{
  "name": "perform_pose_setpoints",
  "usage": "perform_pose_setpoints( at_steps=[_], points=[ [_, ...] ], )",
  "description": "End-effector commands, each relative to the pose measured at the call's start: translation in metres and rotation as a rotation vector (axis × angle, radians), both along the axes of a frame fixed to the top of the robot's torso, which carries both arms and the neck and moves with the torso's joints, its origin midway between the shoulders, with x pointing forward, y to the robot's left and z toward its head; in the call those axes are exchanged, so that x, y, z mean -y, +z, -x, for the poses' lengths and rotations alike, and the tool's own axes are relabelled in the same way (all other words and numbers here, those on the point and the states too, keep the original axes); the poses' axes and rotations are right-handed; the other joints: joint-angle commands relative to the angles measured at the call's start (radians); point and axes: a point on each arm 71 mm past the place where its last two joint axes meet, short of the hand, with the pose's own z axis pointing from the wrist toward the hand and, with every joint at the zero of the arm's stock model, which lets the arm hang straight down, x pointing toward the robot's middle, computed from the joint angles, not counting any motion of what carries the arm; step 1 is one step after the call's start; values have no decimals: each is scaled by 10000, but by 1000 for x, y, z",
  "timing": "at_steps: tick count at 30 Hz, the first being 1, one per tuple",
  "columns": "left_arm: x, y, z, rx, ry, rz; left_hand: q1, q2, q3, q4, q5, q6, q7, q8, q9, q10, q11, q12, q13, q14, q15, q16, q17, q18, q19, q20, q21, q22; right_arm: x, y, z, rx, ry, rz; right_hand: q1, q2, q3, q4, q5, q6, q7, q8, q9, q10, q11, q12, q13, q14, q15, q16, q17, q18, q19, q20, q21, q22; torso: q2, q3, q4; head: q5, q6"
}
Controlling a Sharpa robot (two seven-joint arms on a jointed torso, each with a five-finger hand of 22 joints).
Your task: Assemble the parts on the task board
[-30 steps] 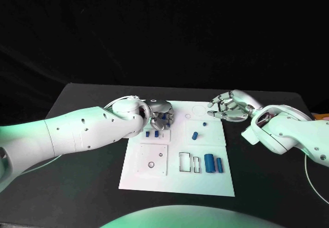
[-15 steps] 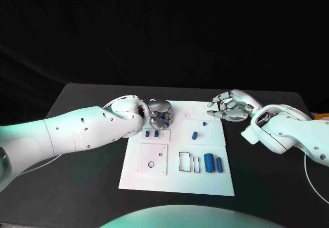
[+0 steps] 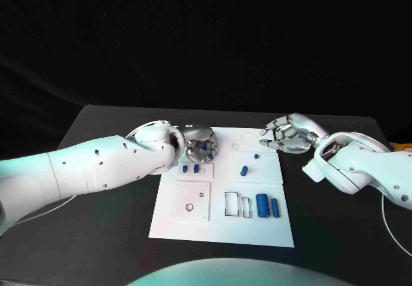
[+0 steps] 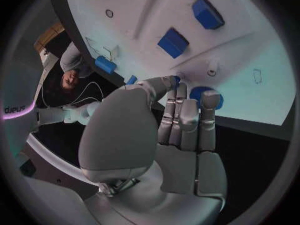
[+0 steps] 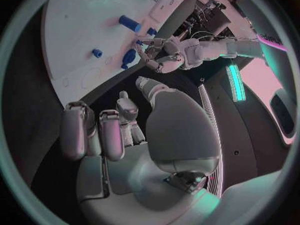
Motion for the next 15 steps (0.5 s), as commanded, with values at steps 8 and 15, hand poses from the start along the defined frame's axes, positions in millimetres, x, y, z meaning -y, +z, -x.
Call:
perform_pose_setpoints(
  at_steps=[8, 15],
  points=[
    [-15, 16, 3, 89, 290, 798, -187, -33, -28, -53, -6, 93, -5, -91, -14, 48, 25, -89, -10, 86, 6, 62, 15, -84, 46, 20, 74, 40, 0, 0, 0, 63, 74, 35, -30, 59, 16, 68, 57, -72, -18, 60, 13, -41, -7, -60, -18, 497, -56, -63, 359, 169, -73, 22, -78, 977, 0, 5, 12, 27, 70],
    [-32, 17, 4, -68, 585, 741, -201, -41, -29, -53, -5, 105, -4, -95, -14, 53, 27, -107, -13, 96, 7, 73, 24, -89, 63, 23, 88, 63, 2, 0, 0, 61, 49, 45, -30, 59, 16, 68, 57, -72, -18, 60, 13, -41, -7, -60, -18, 497, -56, -63, 359, 169, -73, 22, -78, 977, 3, -3, 7, 27, 68]
  ],
)
